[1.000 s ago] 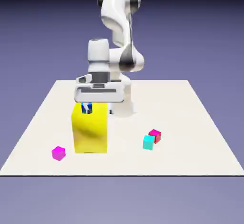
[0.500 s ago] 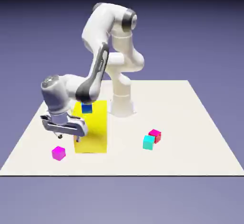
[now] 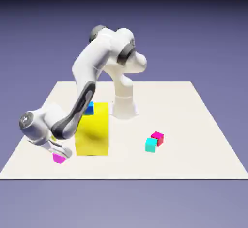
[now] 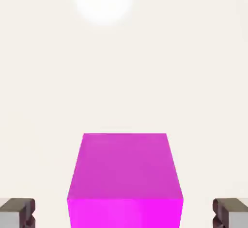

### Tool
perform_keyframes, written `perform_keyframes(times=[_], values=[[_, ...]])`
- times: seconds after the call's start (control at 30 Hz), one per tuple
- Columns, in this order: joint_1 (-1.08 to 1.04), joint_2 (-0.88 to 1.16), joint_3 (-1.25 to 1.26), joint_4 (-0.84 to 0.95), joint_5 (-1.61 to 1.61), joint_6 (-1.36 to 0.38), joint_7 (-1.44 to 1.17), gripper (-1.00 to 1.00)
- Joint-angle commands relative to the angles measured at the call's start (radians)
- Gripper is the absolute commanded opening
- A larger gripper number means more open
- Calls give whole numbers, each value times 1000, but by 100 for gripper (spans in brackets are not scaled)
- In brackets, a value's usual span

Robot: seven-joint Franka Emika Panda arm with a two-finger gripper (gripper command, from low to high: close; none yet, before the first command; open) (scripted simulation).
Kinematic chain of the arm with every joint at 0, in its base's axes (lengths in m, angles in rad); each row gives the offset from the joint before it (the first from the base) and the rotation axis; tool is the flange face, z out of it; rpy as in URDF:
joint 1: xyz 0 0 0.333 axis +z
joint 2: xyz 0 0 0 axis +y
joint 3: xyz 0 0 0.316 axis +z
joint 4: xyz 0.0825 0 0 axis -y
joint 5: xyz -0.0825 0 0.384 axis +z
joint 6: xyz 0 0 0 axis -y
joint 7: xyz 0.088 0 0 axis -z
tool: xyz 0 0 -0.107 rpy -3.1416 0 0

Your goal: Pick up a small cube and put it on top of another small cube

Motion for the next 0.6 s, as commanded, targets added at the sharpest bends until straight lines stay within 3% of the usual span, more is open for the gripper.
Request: perform_keyframes(times=[0.0, 0.1, 0.2, 0.57], values=[[0, 0, 0, 0, 0, 0, 0, -100], [14, -74, -49, 66, -57, -130, 31, -100], [-4, -80, -18, 83, -94, -122, 31, -100], [-46, -478, 164, -47, -323, -289, 172, -100]])
